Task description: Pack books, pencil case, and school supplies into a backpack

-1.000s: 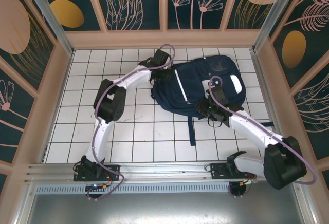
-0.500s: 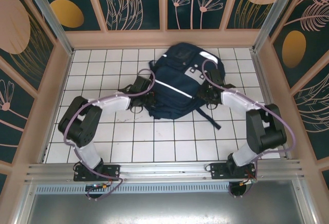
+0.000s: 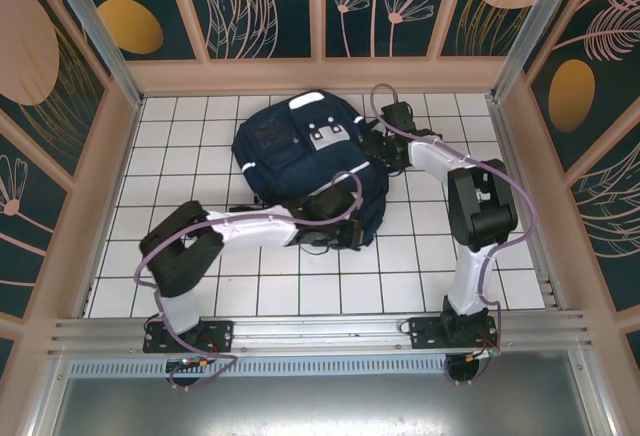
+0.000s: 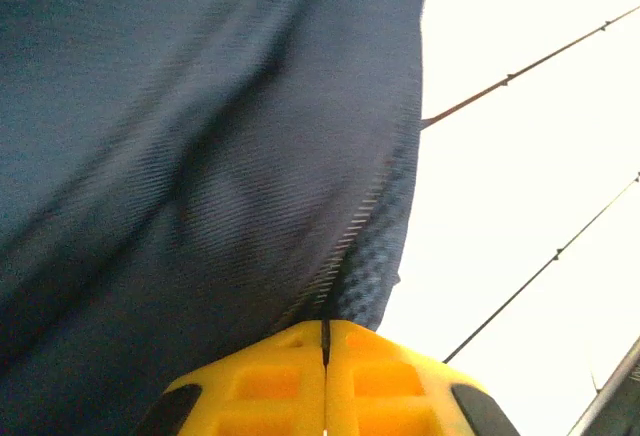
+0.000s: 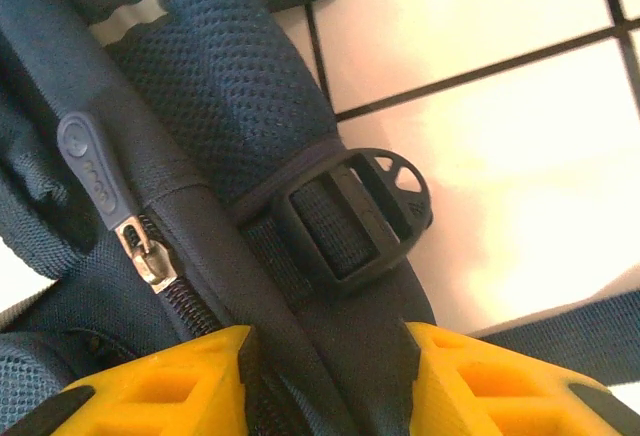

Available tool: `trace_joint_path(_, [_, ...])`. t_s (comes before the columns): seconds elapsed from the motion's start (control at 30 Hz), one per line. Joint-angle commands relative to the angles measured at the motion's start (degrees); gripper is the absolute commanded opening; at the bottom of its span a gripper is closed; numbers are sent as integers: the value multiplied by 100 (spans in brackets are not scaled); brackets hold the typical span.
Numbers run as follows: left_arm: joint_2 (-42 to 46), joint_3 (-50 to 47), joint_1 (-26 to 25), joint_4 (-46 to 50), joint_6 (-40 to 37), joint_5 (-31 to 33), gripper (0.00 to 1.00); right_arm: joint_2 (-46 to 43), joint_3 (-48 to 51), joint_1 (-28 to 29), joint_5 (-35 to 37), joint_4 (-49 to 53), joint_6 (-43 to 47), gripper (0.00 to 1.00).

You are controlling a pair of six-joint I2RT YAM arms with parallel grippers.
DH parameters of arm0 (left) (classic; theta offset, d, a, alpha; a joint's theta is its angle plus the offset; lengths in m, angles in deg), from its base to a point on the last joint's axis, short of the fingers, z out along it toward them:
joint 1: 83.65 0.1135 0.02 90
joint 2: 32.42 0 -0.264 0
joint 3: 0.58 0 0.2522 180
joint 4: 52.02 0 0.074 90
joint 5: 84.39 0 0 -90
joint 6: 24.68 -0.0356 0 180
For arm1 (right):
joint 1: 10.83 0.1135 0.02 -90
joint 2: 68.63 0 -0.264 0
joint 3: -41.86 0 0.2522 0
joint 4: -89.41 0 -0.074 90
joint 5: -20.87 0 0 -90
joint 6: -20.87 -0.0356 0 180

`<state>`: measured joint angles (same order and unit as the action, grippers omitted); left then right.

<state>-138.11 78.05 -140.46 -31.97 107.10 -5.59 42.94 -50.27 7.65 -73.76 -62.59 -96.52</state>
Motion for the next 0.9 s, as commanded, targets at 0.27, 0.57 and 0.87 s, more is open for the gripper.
trace_joint_path(0.27, [-1030, 2042, -6, 845, -451, -113, 44, -402, -160, -443, -21, 596, 516, 45])
trace_joint_path(0.57, [360, 1098, 742, 964, -127, 355, 71, -1789, 1009, -436, -363, 507, 153, 45])
trace_joint_path(0.87, [1276, 331, 1972, 1768, -538, 1190, 68, -2891, 2087, 716, -228, 521, -581, 44])
